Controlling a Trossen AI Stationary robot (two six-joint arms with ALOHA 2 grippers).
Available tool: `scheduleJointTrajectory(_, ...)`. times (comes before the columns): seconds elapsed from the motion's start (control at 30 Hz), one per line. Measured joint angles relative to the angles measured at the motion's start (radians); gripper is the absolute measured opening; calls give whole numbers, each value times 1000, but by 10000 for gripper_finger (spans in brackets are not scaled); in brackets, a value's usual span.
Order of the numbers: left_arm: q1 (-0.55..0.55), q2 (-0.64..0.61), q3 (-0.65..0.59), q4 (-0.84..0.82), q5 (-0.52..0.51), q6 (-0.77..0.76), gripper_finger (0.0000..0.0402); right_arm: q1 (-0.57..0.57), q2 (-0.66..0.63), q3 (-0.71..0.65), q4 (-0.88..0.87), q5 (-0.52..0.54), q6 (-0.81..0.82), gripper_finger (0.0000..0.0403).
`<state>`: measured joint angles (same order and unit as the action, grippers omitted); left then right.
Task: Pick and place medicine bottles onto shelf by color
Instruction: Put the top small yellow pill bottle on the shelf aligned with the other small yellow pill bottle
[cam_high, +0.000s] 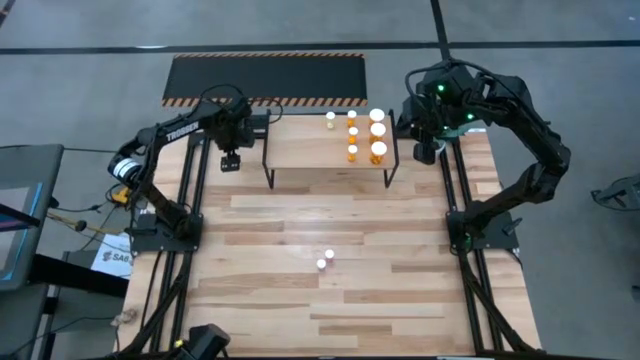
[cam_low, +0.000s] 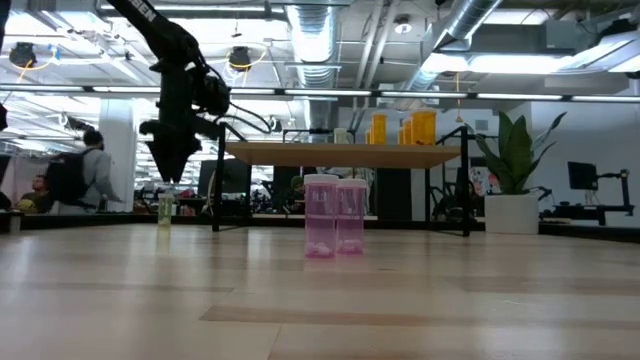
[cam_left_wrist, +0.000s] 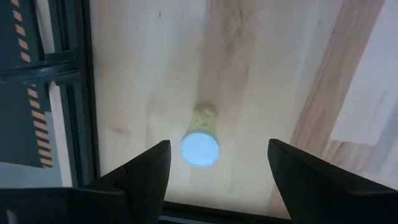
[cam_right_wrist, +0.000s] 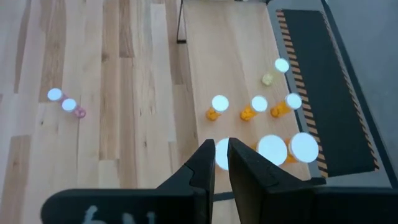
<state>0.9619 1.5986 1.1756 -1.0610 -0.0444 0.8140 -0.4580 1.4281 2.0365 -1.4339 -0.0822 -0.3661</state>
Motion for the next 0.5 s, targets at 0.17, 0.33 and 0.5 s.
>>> scheduleJointTrajectory(0.17,23,-59,28,0,21,-228,256,-1,0,0,-16,0,-1,65)
scheduleJointTrajectory(0.33,127,-74,28,26,8,-656,256,-1,0,0,-17,0,-8,65)
scheduleJointTrajectory(0.5,198,-74,28,108,52,-1124,256,-1,0,0,0,0,-23,65)
